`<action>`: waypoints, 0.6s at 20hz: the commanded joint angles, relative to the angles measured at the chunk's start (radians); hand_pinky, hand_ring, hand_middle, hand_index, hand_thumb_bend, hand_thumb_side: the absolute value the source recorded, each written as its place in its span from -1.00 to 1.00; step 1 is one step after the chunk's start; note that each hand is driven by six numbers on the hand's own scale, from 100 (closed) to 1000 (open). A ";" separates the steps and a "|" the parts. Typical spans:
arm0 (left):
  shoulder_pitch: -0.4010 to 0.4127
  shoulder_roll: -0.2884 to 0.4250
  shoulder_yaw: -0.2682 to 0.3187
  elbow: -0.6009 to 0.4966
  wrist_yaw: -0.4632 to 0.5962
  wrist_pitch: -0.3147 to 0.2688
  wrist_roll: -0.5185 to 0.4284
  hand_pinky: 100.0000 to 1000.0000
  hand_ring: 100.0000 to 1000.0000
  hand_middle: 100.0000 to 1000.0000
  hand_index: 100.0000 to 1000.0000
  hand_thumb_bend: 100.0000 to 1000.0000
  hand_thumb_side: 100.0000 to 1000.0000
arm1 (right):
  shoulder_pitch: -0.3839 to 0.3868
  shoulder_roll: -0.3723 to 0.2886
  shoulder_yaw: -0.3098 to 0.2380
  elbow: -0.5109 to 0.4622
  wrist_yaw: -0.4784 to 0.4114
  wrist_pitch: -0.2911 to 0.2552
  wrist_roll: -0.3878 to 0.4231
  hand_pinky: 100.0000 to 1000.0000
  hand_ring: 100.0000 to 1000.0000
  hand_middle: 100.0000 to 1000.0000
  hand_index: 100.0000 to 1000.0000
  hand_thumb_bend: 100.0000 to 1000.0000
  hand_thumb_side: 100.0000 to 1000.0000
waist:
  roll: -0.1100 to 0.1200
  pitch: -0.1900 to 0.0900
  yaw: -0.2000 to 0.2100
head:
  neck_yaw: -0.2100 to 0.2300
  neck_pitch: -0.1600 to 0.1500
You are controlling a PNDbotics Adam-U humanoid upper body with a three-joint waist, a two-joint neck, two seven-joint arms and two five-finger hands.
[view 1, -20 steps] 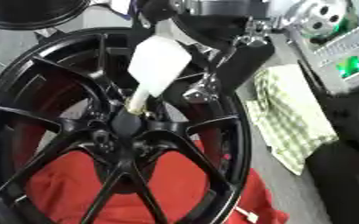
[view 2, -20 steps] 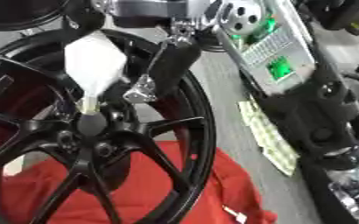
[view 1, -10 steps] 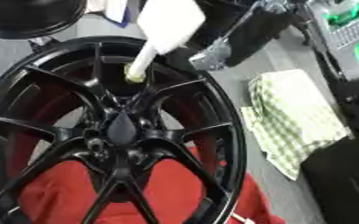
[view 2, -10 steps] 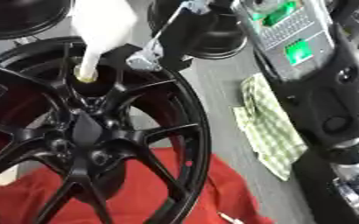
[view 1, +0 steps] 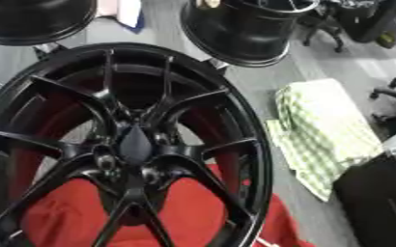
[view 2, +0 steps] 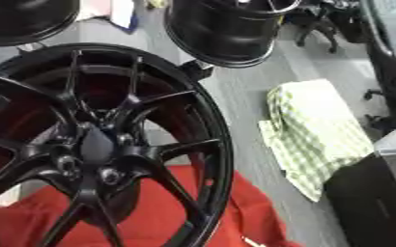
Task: Pull the pin out of the wheel hub.
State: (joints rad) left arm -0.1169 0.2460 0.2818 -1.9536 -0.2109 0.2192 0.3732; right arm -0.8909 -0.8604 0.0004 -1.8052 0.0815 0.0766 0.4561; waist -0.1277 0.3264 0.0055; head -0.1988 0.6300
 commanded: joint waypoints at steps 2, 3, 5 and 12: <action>0.000 0.007 0.011 -0.012 -0.003 0.001 0.004 0.48 0.16 0.00 0.26 -1.00 0.58 | 0.062 -0.153 -0.097 0.037 -0.049 0.012 -0.079 0.43 0.18 -0.68 -0.23 -1.00 -1.00 | 0.011 -0.023 -0.009 | 0.013 -0.007; 0.000 0.007 0.012 -0.012 -0.004 0.001 0.005 0.48 0.16 0.00 0.26 -1.00 0.58 | 0.096 -0.181 -0.119 0.043 -0.056 0.012 -0.101 0.43 0.17 -0.68 -0.23 -1.00 -1.00 | 0.012 -0.021 -0.011 | 0.017 -0.008; 0.000 0.006 0.014 -0.013 -0.004 0.002 0.006 0.48 0.16 0.00 0.27 -1.00 0.58 | 0.166 -0.227 -0.160 0.051 -0.070 0.013 -0.143 0.43 0.17 -0.68 -0.23 -1.00 -1.00 | 0.016 -0.018 -0.017 | 0.024 -0.009; -0.004 -0.002 0.021 -0.018 -0.003 0.004 0.014 0.48 0.16 0.00 0.27 -1.00 0.58 | 0.489 -0.297 -0.310 0.066 -0.065 0.032 -0.301 0.43 0.16 -0.68 -0.23 -1.00 -1.00 | 0.032 -0.007 -0.038 | 0.048 -0.008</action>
State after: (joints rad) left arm -0.1151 0.2369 0.2937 -1.9545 -0.2117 0.2234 0.3816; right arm -0.3971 -1.1065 -0.2689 -1.7402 0.0136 0.1056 0.1813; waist -0.0993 0.3353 -0.0311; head -0.1559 0.6300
